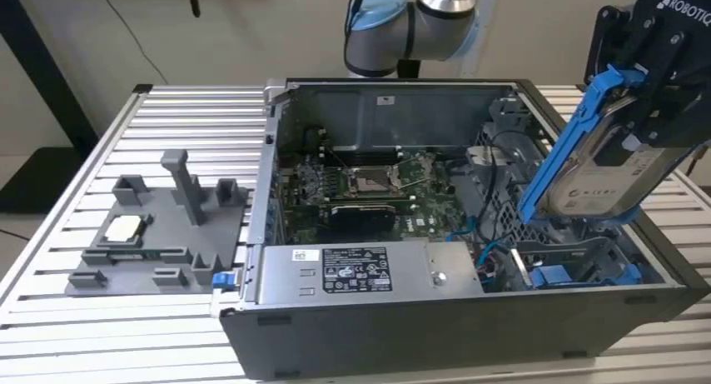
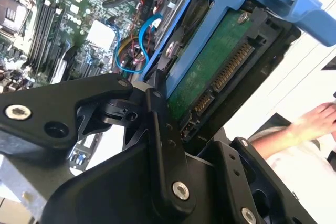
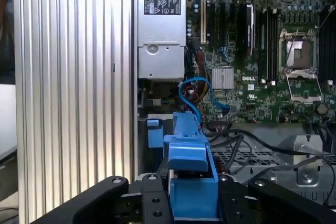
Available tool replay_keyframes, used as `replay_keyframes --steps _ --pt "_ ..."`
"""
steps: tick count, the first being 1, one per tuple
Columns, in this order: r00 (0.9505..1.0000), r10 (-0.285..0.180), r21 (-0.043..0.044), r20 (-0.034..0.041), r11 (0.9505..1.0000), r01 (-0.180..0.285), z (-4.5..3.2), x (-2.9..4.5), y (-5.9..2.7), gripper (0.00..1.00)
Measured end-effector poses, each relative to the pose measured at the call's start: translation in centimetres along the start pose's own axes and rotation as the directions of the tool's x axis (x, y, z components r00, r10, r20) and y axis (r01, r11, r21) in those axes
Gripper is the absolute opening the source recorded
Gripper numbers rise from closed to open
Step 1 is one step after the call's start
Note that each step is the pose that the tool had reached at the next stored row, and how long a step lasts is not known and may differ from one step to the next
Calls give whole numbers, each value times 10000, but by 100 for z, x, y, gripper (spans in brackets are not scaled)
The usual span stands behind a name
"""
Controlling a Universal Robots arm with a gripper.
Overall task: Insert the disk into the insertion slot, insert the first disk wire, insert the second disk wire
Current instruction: 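Insert the disk into the insertion slot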
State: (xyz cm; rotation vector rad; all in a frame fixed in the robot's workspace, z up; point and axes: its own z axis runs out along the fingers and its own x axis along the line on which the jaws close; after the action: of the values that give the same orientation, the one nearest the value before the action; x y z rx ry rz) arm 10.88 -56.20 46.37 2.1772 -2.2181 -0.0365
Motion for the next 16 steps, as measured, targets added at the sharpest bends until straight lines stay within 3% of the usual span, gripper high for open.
replay_keyframes --steps 10,16 --pt "10000 6 0 -1 10000 -6 169 115 -87 33" --pt "10000 8 5 -1 10000 -8 277 122 -105 33"
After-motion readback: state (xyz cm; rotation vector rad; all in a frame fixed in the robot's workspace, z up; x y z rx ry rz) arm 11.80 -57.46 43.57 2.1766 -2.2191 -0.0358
